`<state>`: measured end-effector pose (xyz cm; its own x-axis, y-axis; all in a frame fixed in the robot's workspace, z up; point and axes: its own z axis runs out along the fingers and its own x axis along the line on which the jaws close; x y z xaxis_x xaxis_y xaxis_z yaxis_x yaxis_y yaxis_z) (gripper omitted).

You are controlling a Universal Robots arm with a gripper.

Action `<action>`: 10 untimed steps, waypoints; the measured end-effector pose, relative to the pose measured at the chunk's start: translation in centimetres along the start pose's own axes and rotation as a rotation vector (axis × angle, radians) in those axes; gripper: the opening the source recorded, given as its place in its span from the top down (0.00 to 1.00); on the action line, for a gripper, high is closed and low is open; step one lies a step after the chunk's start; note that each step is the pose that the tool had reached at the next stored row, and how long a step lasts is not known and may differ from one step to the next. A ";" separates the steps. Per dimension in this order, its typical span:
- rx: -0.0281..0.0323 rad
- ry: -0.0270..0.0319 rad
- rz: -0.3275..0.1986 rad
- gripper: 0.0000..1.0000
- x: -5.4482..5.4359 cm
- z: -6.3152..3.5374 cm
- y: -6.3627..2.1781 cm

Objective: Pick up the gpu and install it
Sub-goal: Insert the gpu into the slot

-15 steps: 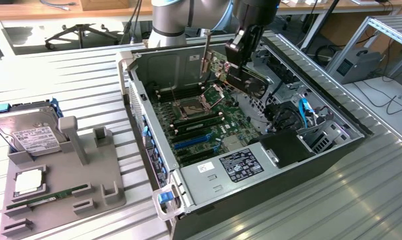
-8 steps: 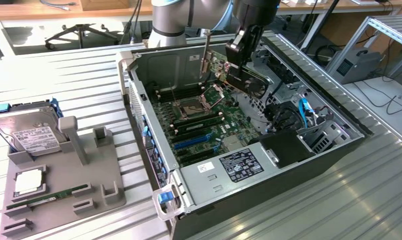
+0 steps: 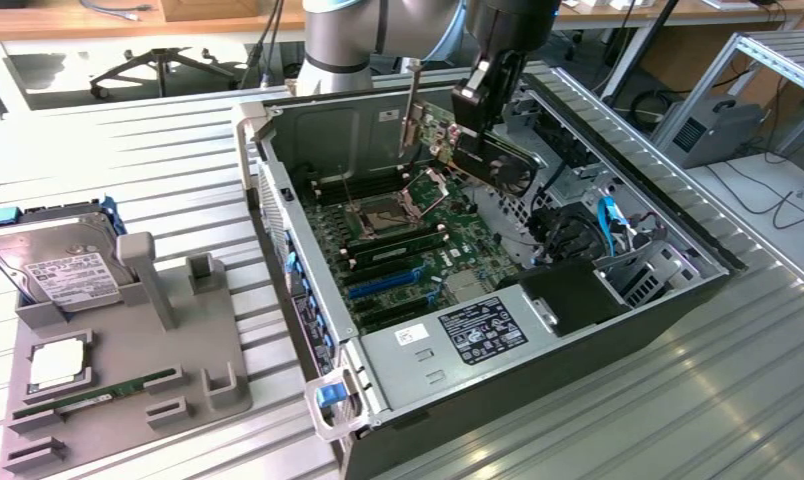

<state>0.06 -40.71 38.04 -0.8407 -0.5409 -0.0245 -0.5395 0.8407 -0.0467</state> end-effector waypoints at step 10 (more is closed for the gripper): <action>-0.0002 -0.0006 -0.017 0.73 0.0 0.00 0.00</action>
<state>0.06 -40.71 38.04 -0.8314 -0.5551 -0.0243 -0.5537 0.8314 -0.0469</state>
